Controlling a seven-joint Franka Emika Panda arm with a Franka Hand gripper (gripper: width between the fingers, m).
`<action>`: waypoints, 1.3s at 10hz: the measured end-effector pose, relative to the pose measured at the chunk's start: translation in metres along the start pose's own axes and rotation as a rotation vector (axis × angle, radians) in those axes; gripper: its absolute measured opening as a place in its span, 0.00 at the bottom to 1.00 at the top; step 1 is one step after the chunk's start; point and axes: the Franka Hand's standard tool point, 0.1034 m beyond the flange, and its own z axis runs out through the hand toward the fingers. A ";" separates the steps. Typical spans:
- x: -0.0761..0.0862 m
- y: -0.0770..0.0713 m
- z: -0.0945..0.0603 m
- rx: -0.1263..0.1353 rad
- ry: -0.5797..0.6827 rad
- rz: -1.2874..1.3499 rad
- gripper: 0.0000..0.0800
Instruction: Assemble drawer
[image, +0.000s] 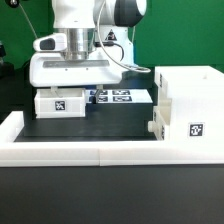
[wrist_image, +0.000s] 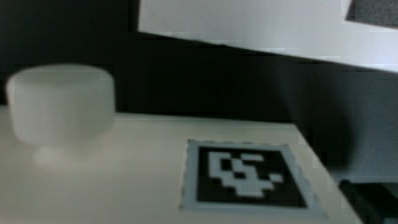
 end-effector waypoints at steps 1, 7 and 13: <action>0.002 0.000 0.000 -0.001 0.003 -0.002 0.81; 0.003 0.001 -0.001 -0.001 0.004 -0.005 0.08; 0.003 0.001 -0.001 -0.001 0.004 -0.004 0.05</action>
Offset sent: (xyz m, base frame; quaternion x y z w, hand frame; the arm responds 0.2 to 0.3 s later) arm 0.0000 0.0000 0.0000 0.0000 0.0000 0.0000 1.0000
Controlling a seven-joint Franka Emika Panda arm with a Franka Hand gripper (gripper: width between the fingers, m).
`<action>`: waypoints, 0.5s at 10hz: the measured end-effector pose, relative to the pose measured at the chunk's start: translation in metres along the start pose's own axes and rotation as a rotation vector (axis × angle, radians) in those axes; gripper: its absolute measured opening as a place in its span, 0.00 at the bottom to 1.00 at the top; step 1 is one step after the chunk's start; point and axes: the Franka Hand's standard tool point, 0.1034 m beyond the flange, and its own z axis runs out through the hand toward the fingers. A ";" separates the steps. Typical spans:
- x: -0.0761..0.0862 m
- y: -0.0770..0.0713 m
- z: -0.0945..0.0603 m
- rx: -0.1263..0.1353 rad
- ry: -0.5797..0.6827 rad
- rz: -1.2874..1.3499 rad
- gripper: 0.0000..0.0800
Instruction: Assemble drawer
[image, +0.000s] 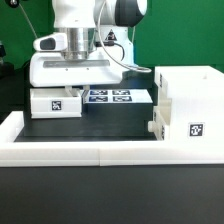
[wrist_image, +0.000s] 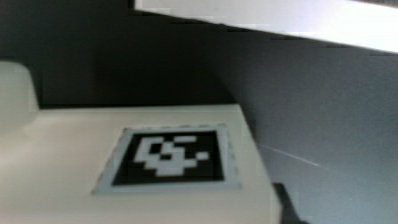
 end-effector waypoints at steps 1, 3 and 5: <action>0.001 -0.004 -0.001 0.014 -0.015 -0.020 0.05; 0.018 -0.016 -0.030 0.063 -0.053 -0.111 0.05; 0.031 -0.019 -0.054 0.096 -0.072 -0.193 0.05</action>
Offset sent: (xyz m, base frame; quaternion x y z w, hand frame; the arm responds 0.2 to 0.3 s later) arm 0.0162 0.0147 0.0440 0.0228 -0.0229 -0.0866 0.9957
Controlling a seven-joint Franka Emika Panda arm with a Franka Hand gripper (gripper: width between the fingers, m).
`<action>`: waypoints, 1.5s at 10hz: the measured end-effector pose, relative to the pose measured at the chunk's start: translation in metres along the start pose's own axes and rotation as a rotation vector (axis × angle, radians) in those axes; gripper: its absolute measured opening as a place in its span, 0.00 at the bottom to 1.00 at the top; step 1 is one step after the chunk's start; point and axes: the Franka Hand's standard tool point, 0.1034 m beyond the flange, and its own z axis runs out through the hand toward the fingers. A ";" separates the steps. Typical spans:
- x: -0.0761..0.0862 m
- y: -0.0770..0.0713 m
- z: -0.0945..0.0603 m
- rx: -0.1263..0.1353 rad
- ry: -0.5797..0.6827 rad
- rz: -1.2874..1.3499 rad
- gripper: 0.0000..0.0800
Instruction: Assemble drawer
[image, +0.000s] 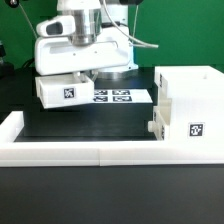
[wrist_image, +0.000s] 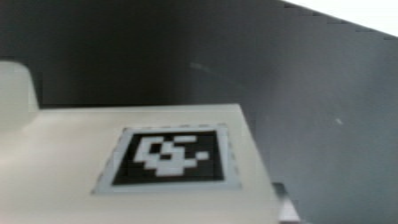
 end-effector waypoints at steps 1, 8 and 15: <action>0.001 0.001 -0.001 -0.002 0.004 -0.013 0.05; 0.018 0.009 0.001 -0.007 -0.014 -0.538 0.05; 0.020 0.015 0.004 -0.005 -0.050 -1.023 0.05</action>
Offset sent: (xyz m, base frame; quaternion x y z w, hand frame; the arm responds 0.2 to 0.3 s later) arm 0.0000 0.0000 0.0000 0.0000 0.0000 -0.1296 0.9916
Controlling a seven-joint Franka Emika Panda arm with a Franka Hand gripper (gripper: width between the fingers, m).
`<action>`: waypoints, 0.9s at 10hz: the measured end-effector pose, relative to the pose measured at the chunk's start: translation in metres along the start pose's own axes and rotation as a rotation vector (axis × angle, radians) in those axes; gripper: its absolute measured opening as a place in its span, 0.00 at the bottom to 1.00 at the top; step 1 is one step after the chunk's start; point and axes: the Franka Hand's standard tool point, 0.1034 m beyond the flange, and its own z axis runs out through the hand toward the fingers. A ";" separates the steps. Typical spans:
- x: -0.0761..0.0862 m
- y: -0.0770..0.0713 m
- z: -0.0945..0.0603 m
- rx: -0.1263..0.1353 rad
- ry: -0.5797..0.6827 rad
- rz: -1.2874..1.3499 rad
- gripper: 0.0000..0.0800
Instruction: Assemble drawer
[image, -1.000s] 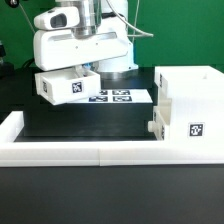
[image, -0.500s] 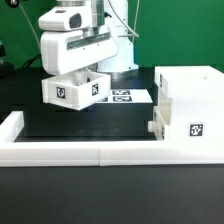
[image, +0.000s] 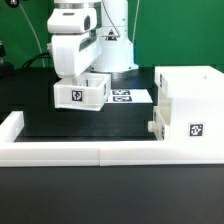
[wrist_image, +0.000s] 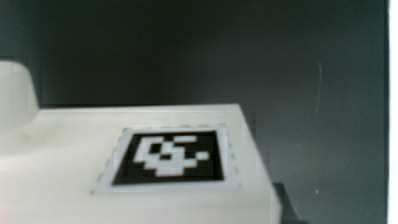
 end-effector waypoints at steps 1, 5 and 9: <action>0.003 0.005 -0.001 0.004 0.002 -0.050 0.05; 0.030 0.027 -0.004 -0.008 0.012 -0.103 0.05; 0.030 0.030 -0.002 0.003 0.015 -0.101 0.05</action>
Offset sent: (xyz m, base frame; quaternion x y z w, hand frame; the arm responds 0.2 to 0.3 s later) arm 0.0271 0.0265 0.0031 0.0021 0.0029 -0.0373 0.9993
